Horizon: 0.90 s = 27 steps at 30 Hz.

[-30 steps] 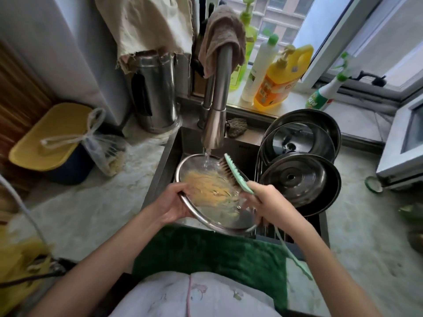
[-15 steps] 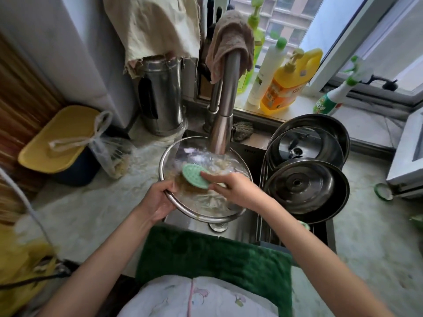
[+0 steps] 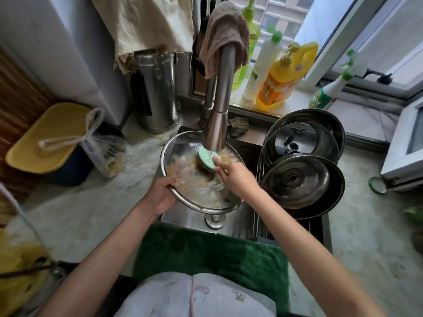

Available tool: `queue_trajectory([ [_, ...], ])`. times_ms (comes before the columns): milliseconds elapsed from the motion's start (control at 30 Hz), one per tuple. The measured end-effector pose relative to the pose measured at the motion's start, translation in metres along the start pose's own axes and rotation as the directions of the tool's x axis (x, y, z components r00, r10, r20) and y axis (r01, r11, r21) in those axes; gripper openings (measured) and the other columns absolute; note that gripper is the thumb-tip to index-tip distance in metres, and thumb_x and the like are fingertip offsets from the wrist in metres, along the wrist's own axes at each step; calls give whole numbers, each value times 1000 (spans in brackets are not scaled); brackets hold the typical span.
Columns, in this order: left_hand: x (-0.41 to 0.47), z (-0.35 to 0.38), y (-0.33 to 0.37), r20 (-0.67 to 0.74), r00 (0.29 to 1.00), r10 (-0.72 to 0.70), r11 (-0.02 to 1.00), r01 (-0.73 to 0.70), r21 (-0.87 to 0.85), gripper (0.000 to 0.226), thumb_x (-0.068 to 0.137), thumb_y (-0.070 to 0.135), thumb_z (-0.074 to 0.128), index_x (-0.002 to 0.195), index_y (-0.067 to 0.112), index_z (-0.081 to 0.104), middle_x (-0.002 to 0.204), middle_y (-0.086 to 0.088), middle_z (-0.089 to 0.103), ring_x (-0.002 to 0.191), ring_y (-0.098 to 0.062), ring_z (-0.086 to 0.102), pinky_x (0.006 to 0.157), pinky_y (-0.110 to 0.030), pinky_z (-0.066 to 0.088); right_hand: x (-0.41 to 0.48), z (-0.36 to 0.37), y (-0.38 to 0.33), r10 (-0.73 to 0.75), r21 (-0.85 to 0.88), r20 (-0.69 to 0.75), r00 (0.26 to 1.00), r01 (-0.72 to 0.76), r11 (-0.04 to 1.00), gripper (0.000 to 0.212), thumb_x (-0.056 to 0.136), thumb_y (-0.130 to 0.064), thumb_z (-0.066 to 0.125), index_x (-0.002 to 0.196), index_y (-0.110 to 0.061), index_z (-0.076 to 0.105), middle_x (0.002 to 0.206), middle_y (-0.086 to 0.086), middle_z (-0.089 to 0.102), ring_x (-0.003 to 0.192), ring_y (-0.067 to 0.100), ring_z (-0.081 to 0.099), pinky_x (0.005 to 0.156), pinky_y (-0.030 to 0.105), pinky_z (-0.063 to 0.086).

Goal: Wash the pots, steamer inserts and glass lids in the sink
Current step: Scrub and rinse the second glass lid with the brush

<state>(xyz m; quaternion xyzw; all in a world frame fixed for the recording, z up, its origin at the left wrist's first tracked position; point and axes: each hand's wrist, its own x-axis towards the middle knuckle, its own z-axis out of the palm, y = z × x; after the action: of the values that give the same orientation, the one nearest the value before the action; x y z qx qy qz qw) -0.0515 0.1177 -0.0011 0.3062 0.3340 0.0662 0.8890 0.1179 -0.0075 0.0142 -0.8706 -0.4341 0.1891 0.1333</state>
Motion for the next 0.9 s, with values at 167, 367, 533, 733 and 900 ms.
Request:
queue_trajectory([
  [167, 1, -1, -1, 62, 998, 23, 998, -19, -64, 72, 14, 17, 82, 85, 6, 77, 86, -13, 71, 78, -25, 69, 68, -35, 59, -22, -5, -11, -203, 15, 136, 970, 203, 979, 38, 97, -40, 46, 135, -44, 47, 89, -8, 70, 57, 5, 55, 54, 27, 42],
  [367, -2, 1, -1, 87, 996, 5, 1000, -7, 18, 76, 5, 21, 82, 77, 1, 73, 73, -11, 71, 70, -23, 70, 69, -37, 59, 2, 4, -20, -124, 129, 18, 992, 120, 984, 39, 97, -32, 48, 136, -37, 49, 106, 4, 72, 82, 18, 68, 66, 33, 51],
  [533, -10, -4, 8, 116, 992, 58, 998, -53, -41, 94, 10, 19, 84, 102, 3, 72, 84, -13, 73, 75, -25, 71, 62, -33, 58, -29, -16, -5, -254, -69, 122, 959, 264, 962, 39, 97, -42, 46, 136, -45, 44, 95, -8, 73, 66, -2, 61, 62, 28, 46],
  [733, -9, 5, 15, 188, 978, 90, 996, -94, 10, 91, 61, 1, 59, 145, 18, 30, 136, -5, 54, 97, -31, 68, 68, -44, 58, 25, -10, 13, -110, -185, -110, 988, 89, 979, 35, 97, -42, 43, 129, -39, 54, 98, 11, 71, 92, 35, 64, 69, 38, 47],
  [900, -4, -5, 14, 122, 984, 132, 988, -140, 61, 106, 46, 5, 72, 143, 25, 34, 141, -3, 50, 105, -37, 64, 96, -62, 38, 1, 1, 43, 46, -211, -34, 998, -52, 976, 42, 98, -41, 41, 140, -43, 40, 105, 14, 68, 95, 34, 63, 71, 38, 47],
])
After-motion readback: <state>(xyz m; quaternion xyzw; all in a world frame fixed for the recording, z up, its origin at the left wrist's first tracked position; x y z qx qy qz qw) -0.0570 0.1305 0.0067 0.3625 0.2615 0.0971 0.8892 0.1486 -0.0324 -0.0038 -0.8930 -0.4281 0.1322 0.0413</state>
